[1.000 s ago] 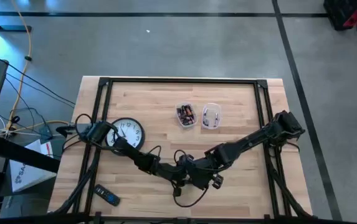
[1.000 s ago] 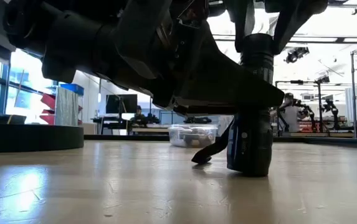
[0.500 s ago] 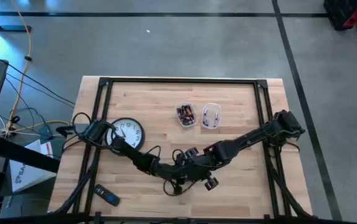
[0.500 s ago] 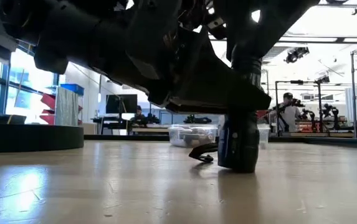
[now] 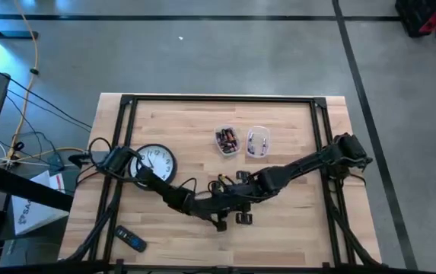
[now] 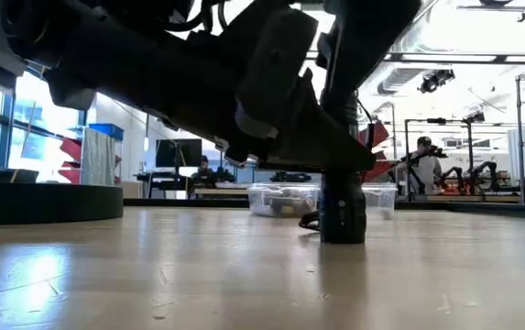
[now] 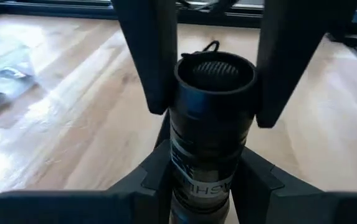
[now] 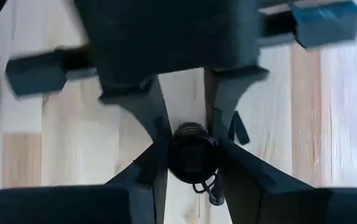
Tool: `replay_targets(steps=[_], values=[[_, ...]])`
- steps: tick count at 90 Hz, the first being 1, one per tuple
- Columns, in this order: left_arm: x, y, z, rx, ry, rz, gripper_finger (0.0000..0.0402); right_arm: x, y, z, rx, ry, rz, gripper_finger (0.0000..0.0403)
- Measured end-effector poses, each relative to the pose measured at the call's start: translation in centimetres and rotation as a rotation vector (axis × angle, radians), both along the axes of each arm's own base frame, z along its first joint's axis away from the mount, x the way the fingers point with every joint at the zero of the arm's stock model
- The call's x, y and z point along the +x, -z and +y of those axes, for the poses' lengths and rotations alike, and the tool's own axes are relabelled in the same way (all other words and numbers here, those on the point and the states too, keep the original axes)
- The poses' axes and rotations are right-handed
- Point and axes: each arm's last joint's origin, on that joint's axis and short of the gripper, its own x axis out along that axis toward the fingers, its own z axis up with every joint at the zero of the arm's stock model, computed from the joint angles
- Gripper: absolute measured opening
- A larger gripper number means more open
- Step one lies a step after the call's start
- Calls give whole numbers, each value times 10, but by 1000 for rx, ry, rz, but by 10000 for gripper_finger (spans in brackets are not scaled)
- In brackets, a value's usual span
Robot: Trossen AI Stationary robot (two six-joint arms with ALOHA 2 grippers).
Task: Insert battery
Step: Close the lid of the black flashlight
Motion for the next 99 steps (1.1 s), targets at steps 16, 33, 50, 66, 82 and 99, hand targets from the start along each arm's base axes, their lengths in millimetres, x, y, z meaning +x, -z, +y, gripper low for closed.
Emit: replay_targets(steps=[16, 33, 50, 66, 82, 99], values=[[-1, 1, 2, 21, -49, 19, 92, -1, 1, -7, 21, 179, 34, 94], [0, 2, 6, 38, -97, 27, 92, -1, 1, -13, 63, 398, 44, 94], [-1, 4, 9, 49, -109, 57, 92, -1, 2, -13, 105, 517, 47, 97], [-1, 4, 9, 77, -107, 72, 92, -2, 4, -13, 128, 573, 64, 122], [-1, 5, 9, 80, -100, 78, 92, -4, 1, -14, 134, 575, 69, 156], [-2, 5, 9, 78, -91, 82, 92, -12, -19, -16, 136, 505, 25, 179]])
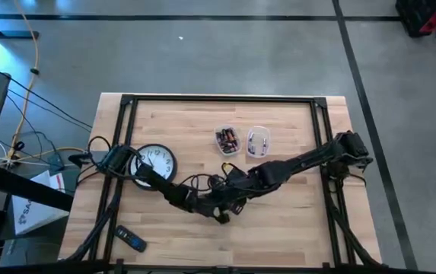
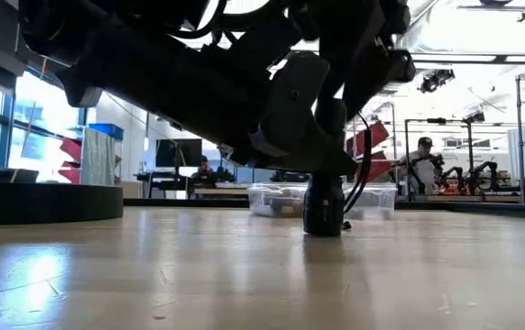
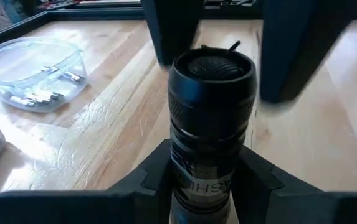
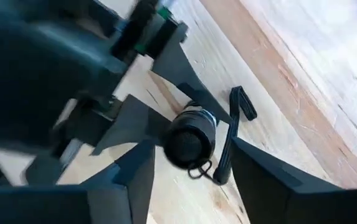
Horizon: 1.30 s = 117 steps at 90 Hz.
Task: Insert battery
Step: Close the lid of the black flashlight
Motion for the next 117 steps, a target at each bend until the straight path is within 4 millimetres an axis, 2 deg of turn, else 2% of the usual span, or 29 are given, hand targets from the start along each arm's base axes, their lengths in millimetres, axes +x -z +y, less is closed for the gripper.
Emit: replay_targets(steps=[7, 15, 34, 50, 60, 70, 98, 117], values=[[0, 0, 0, -1, 15, 2, 92, -5, -10, -1, -14, -89, -20, 183], [1, 0, -1, -18, 50, -1, 92, -8, -18, -1, -60, -281, -38, 186], [3, -2, -6, -47, 182, -13, 92, -11, -17, 12, -264, -877, -71, 185], [4, 1, -9, -65, 261, -18, 92, -14, -17, 26, -390, -1206, -111, 185], [8, 8, -9, -70, 312, -65, 92, -17, -17, 31, -399, -1315, -130, 185], [12, 12, -9, -69, 320, -97, 92, -17, -16, 34, -379, -1341, -136, 185], [20, 8, -8, -15, 334, -96, 92, -17, -11, 36, -395, -1447, -122, 185], [20, 9, -5, -16, 316, -92, 92, -12, 2, 41, -389, -1460, -95, 185]])
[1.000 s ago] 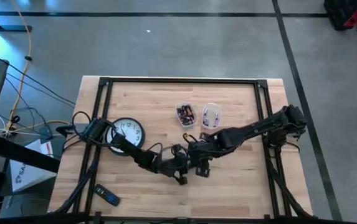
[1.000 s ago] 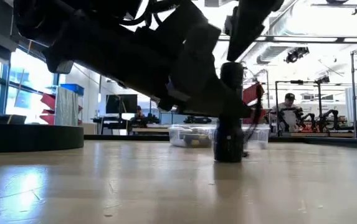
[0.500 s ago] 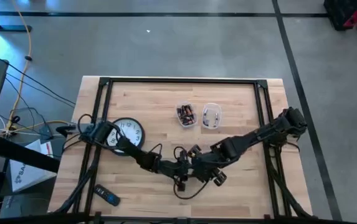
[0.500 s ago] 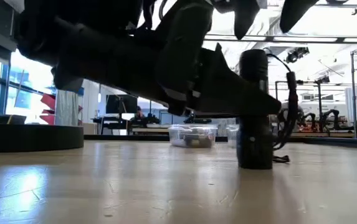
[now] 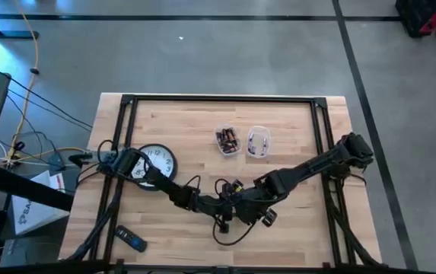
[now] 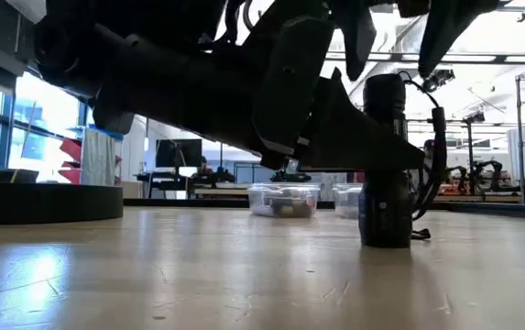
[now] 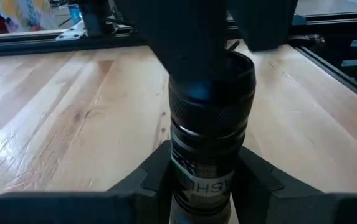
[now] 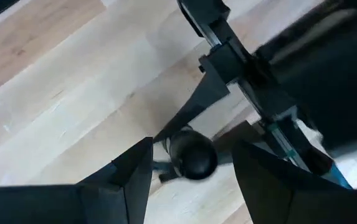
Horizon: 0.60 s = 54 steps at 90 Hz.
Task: Insert battery
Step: Close the lid of the black flashlight
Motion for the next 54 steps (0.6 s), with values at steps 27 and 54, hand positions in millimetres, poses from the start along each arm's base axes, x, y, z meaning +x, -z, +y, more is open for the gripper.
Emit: replay_targets(steps=[27, 54], values=[[0, 1, 0, -4, -5, 9, 92, 0, 3, -2, -30, 18, 20, 175], [0, 1, 0, -4, -4, 11, 92, -1, 6, -3, -40, 22, 39, 127]])
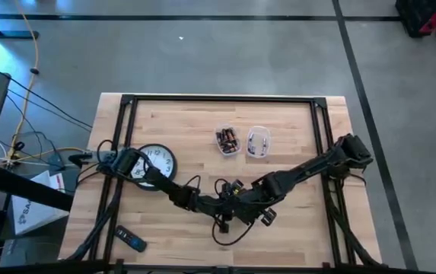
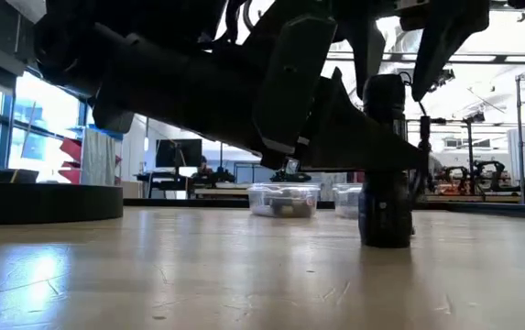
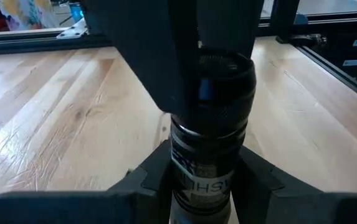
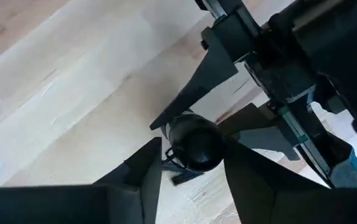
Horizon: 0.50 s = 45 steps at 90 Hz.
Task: Insert battery
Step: Close the lid of the black flashlight
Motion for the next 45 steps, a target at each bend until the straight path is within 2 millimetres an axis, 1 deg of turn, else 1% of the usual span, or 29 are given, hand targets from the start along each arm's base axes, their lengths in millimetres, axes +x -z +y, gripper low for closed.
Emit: replay_targets(steps=[15, 28, 45], values=[[0, 0, 0, 0, 0, 0, 92, 1, 0, -1, 8, 27, 1, 107], [0, 0, 0, -6, -4, 2, 92, 2, 0, -4, 29, 100, 13, 91], [0, 0, 0, -7, -13, 4, 92, 3, 0, -6, 61, 205, 27, 86]])
